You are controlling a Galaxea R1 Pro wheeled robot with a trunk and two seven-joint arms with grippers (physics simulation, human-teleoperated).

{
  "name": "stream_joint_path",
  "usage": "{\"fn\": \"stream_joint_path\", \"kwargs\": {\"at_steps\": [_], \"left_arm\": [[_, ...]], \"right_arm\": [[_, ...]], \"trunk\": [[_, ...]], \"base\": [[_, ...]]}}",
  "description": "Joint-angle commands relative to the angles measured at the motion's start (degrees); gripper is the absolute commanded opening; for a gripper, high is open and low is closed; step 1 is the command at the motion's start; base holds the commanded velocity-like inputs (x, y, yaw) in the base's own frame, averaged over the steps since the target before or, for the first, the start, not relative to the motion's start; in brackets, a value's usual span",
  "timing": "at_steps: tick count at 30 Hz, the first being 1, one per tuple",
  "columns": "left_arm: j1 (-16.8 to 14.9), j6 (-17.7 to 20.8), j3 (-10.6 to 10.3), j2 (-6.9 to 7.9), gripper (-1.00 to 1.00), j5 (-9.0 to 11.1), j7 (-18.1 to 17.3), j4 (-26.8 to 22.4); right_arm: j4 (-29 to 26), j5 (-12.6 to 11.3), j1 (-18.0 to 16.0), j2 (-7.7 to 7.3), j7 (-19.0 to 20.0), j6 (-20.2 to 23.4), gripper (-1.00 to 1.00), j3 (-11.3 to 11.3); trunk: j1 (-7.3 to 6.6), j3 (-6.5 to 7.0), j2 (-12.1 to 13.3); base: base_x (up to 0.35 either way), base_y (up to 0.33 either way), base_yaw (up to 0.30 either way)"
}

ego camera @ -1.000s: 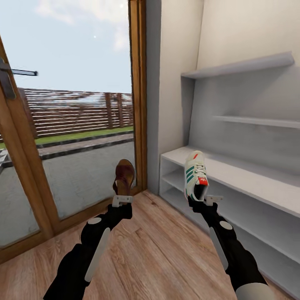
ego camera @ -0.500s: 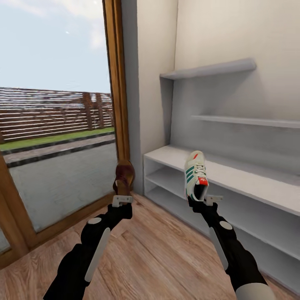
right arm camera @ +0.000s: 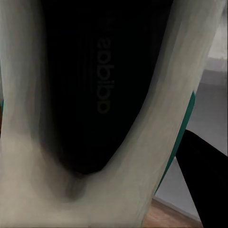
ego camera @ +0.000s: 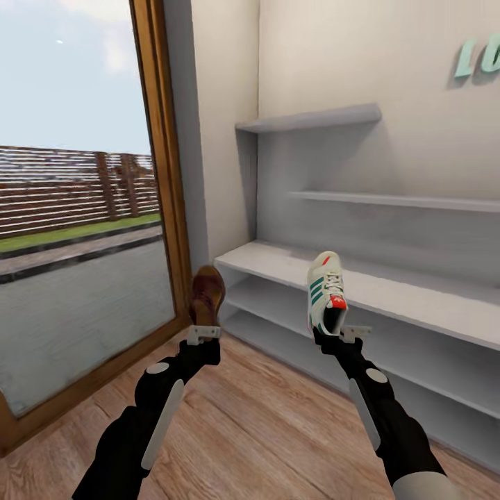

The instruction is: Pick up the two gym shoes and the two sandals from the corridor floor and place them onto the hallstand (shoe rack) in the corridor, making sure they are on the rack and not on the floor. Arrange them so the two gym shoes are next to each other and the two sandals are next to each other.

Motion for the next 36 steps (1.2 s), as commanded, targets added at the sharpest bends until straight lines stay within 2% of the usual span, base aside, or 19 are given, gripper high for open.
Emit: {"fn": "stream_joint_path", "kwargs": {"at_steps": [1, 10, 21, 36], "left_arm": [[-0.03, 0.33, 0.04, -0.01, -1.0, 0.2, -0.12, -0.07], [-0.03, 0.33, 0.04, -0.01, -1.0, 0.21, -0.13, -0.07], [-0.03, 0.33, 0.04, -0.01, -1.0, 0.06, -0.12, -0.07], [-0.03, 0.33, 0.04, -0.01, -1.0, 0.08, -0.13, -0.07]], "right_arm": [[-0.09, -0.51, -0.02, 0.0, 0.08, 0.31, -1.0, -0.04], [-0.09, -0.51, -0.08, 0.0, 0.08, 0.31, -1.0, -0.02], [-0.09, -0.51, -0.05, 0.0, 0.08, 0.31, -1.0, -0.04], [-0.13, -0.51, -0.04, 0.0, 0.08, 0.31, -1.0, -0.02]], "trunk": [[-0.01, -0.06, -0.03], [-0.01, -0.06, -0.03], [-0.01, -0.06, -0.03], [-0.01, -0.06, -0.03]], "base": [[0.0, 0.132, -0.3], [0.0, 0.254, -0.3], [0.0, 0.063, -0.3], [0.0, 0.297, -0.299]]}}
